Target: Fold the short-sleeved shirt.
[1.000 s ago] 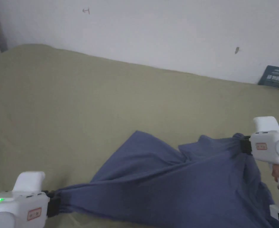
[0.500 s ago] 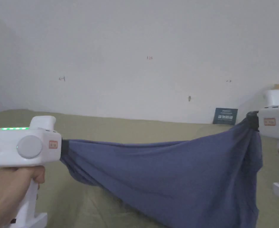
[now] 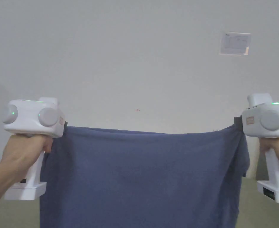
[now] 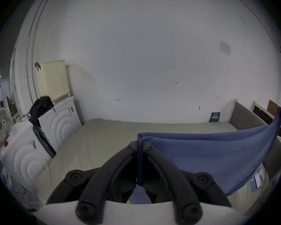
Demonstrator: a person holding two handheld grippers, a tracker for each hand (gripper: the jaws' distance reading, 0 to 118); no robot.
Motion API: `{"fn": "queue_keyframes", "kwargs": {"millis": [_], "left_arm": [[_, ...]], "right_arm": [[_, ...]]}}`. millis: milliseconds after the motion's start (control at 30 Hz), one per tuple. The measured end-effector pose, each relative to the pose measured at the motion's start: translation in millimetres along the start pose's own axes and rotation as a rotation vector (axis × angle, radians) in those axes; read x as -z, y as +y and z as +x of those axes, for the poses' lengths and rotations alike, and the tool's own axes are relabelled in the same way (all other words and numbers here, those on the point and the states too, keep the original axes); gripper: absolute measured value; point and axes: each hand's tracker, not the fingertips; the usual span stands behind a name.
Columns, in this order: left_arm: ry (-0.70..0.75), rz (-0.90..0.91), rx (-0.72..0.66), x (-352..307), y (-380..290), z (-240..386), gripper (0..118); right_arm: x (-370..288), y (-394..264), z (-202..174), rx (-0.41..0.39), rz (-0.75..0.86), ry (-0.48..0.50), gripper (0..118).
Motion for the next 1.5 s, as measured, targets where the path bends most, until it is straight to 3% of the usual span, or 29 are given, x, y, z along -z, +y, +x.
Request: {"fn": "queue_keyframes", "kwargs": {"millis": [467,700,767,933,1100,1333,1500], "left_arm": [[0.148,0.115,0.082,70,99,10,5],[0.146,0.067,0.041,137,97,18,5],[0.12,0.056,-0.005,154,74,18,5],[0.139,-0.045,0.131,202,-12,29,5],[0.119,-0.148,0.104,223,-105,26,5],[0.059,-0.206,0.148,191,-211,17,5],[0.017,-0.228,0.151,133,-256,1,5]], "right_arm": [[102,97,-33,-0.008,0.106,-0.045,10],[153,88,-43,0.043,0.087,-0.06,10],[169,64,-49,0.034,0.052,-0.061,10],[194,-22,-62,-0.011,-0.051,-0.041,10],[191,-117,-69,-0.003,-0.15,0.03,10],[137,-233,-68,0.017,-0.279,0.078,10],[81,-290,-47,0.05,-0.346,0.08,10]]}}
